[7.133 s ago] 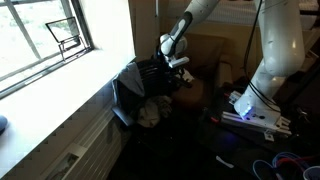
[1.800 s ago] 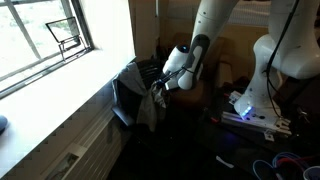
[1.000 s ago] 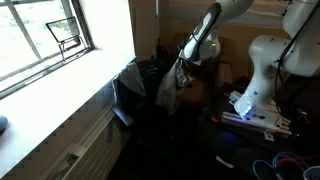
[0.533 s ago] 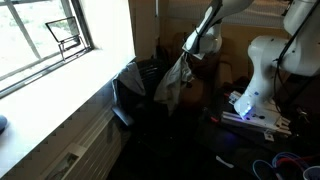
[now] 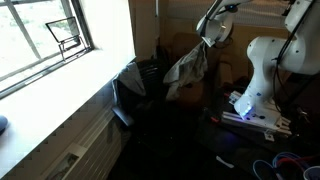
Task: Move the pair of shorts from the chair to the couch
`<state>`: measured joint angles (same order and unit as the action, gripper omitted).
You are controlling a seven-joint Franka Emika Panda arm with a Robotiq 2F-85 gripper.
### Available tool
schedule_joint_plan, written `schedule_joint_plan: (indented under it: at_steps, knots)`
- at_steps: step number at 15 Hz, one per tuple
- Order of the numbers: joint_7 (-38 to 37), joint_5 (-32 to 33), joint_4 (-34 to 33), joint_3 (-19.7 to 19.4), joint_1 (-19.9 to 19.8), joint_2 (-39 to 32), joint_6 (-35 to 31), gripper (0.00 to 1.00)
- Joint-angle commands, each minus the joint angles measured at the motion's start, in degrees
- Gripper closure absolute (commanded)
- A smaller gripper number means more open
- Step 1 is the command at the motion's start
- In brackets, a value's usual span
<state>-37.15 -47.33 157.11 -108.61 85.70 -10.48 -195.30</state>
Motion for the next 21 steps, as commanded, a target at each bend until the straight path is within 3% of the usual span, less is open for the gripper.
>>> schedule_joint_plan:
  at_steps: [1,2,3,5,6,7,10,13,15,16,18,21]
  knots:
    - [0.48,-0.34,-1.93,-10.84,-1.94,0.03,2.77,0.98]
    - [0.34,0.1,-2.43,-10.51,-5.77,1.4,1.35,0.98]
    - [-0.02,0.07,-0.63,-9.43,-1.57,0.12,1.14,0.93]
    - [0.19,0.35,-1.34,-10.99,-4.95,0.62,1.14,0.98]
    - [-1.78,-1.7,-0.29,-9.09,-4.94,-0.17,-0.05,0.98]
    - [-5.05,-5.82,0.12,-5.54,-9.01,-2.4,-0.16,0.98]
    - [-6.1,-7.73,-2.93,-3.15,-17.32,-0.16,0.98,0.98]
    - [-5.87,-7.81,-5.35,0.34,-30.37,1.09,1.94,0.98]
    - [-7.27,-9.25,-5.26,4.9,-39.0,0.26,1.75,0.98]
    - [-6.57,-6.83,-4.13,0.12,-31.96,0.55,1.13,0.93]
    - [-6.6,-7.13,-4.37,2.62,-37.57,0.64,1.25,0.93]
    - [-7.41,-7.35,-4.4,3.78,-38.15,0.63,1.27,0.93]
